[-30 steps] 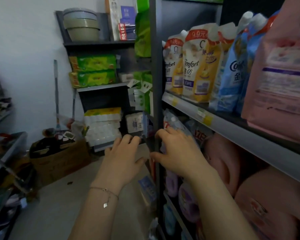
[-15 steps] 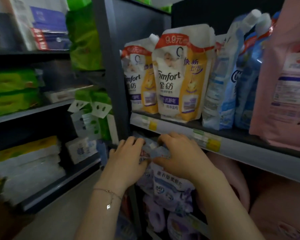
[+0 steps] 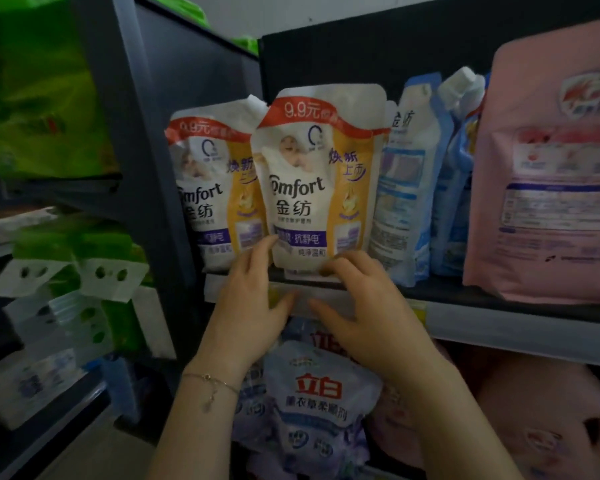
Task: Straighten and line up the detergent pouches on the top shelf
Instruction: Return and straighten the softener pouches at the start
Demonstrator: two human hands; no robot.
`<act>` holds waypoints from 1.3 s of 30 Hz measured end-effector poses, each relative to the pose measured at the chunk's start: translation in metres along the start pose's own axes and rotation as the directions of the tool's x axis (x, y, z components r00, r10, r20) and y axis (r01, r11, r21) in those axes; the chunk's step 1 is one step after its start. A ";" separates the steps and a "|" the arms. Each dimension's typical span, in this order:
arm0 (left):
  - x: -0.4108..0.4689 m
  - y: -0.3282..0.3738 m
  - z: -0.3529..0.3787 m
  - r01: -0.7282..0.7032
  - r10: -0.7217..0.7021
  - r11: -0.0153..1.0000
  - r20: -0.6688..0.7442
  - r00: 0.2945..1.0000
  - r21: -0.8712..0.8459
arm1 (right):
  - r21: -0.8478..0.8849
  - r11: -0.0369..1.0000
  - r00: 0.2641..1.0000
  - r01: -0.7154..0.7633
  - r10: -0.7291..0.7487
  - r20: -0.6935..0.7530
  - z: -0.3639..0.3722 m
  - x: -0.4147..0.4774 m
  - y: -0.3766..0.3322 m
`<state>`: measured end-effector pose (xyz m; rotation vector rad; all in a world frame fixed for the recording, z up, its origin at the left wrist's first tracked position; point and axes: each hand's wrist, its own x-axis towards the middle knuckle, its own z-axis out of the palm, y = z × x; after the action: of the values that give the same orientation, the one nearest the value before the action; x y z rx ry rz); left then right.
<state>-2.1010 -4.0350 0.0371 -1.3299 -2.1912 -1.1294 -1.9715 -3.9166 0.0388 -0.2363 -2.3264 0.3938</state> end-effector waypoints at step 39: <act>0.060 0.126 0.093 0.055 -0.019 0.974 -0.163 0.986 0.222 | -0.466 0.647 0.791 -0.604 0.558 -0.249 -0.161 -0.024 0.152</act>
<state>-2.0132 -3.8971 0.0744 -1.0690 -2.1597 -0.9320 -1.8323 -3.7473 0.0785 -1.2806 -2.1746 0.0247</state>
